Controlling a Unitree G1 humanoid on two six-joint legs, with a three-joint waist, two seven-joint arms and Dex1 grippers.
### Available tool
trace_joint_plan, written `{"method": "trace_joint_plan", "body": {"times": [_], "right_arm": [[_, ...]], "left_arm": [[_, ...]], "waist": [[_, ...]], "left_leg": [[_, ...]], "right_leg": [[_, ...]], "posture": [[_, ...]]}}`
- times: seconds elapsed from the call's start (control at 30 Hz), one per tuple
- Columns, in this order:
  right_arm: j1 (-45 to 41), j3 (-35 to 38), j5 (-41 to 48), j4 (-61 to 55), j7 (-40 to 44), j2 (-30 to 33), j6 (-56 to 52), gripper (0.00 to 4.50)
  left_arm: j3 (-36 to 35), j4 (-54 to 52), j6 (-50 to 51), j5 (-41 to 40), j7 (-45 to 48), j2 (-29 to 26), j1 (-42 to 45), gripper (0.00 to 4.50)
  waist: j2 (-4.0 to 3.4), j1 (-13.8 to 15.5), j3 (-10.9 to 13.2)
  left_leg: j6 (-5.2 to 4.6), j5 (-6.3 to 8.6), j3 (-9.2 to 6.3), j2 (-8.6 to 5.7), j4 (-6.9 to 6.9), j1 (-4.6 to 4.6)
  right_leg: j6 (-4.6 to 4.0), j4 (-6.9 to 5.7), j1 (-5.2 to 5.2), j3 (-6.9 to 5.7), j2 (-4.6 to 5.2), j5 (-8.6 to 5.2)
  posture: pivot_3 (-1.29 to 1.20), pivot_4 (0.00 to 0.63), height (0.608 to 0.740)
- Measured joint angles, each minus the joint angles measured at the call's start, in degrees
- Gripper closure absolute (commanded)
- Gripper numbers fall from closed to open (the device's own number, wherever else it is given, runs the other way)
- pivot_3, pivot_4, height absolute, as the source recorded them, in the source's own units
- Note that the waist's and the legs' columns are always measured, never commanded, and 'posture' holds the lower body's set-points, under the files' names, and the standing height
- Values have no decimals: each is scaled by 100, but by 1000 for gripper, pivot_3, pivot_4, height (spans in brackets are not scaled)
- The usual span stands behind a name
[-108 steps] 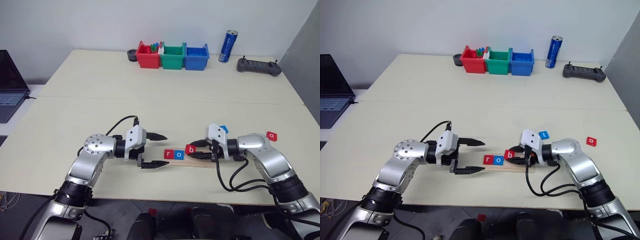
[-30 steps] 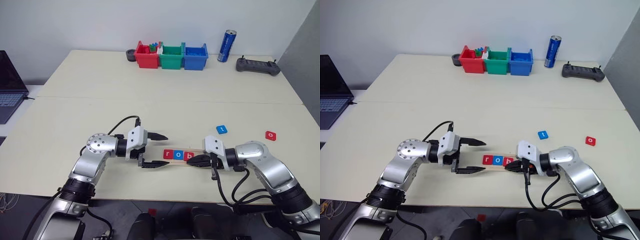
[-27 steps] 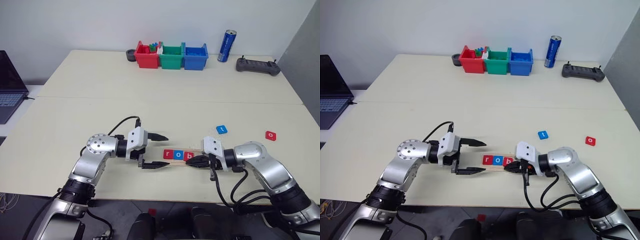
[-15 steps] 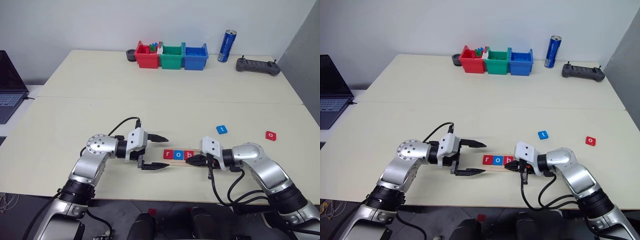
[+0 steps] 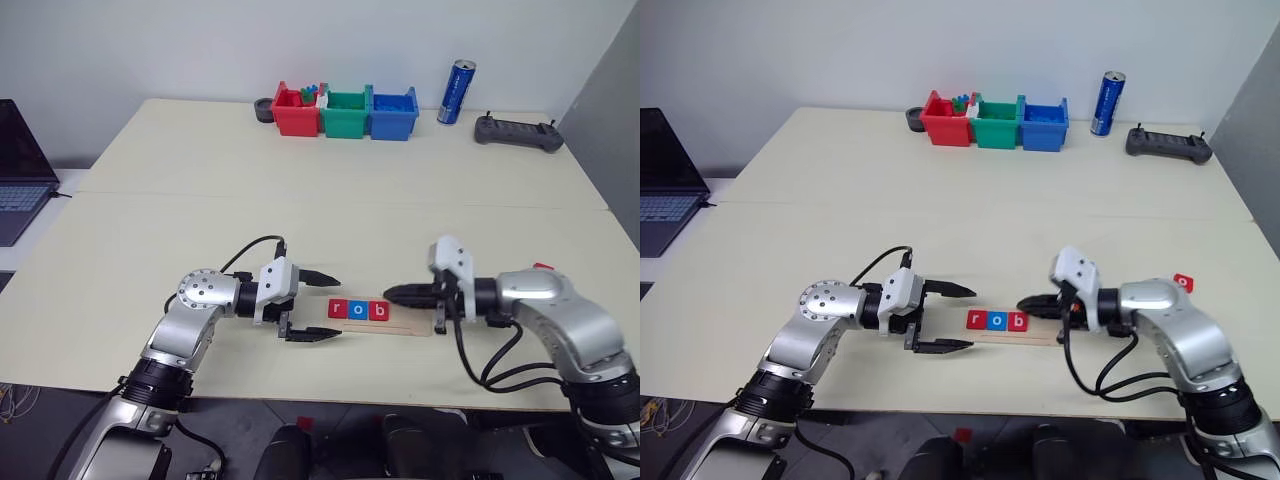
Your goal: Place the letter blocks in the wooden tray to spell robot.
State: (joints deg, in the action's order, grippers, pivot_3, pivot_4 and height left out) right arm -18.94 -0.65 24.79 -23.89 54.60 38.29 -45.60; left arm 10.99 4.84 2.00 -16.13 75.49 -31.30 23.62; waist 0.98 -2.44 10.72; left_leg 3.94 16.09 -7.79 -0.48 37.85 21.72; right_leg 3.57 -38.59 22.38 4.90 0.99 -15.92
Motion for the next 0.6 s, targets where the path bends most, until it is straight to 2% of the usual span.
{"method": "trace_joint_plan", "body": {"times": [0.13,0.23,0.33,0.37,0.47,0.6], "right_arm": [[989,790,-173,-156,-751,80,-46,2260],[1740,1571,-341,-234,-1544,-234,-132,1237],[2117,2179,-456,-511,-2335,-626,-262,185],[2207,2328,-546,-619,-2630,-776,-271,50],[2264,2533,-882,-762,-3504,-1286,-247,50],[2158,2538,-1286,-691,-4310,-1554,-164,50]], "left_arm": [[8,27,-14,20,-39,126,46,0],[39,33,-13,27,-51,238,74,0],[120,52,-17,27,-25,342,105,0],[160,85,-22,27,0,397,161,0],[227,263,-75,27,50,522,349,0],[241,428,-156,27,155,594,521,0]], "waist": [[0,79,0],[0,85,0],[-4,44,-2],[-5,35,-2],[-7,19,-4],[-9,3,-5]], "left_leg": [[0,0,0,-4,-2,5],[0,0,7,-6,-2,8],[0,0,11,-1,-2,1],[0,0,11,1,-3,-1],[0,0,14,3,-2,-7],[0,0,21,2,-3,-9]], "right_leg": [[1,7,0,-3,4,0],[1,5,5,5,6,0],[1,-5,6,10,0,0],[1,-7,5,12,-5,0],[0,-14,5,15,-10,-1],[0,-13,5,23,-9,-2]], "posture": [[0,150,740],[0,150,740],[0,150,740],[0,150,740],[0,150,740],[0,150,740]]}}
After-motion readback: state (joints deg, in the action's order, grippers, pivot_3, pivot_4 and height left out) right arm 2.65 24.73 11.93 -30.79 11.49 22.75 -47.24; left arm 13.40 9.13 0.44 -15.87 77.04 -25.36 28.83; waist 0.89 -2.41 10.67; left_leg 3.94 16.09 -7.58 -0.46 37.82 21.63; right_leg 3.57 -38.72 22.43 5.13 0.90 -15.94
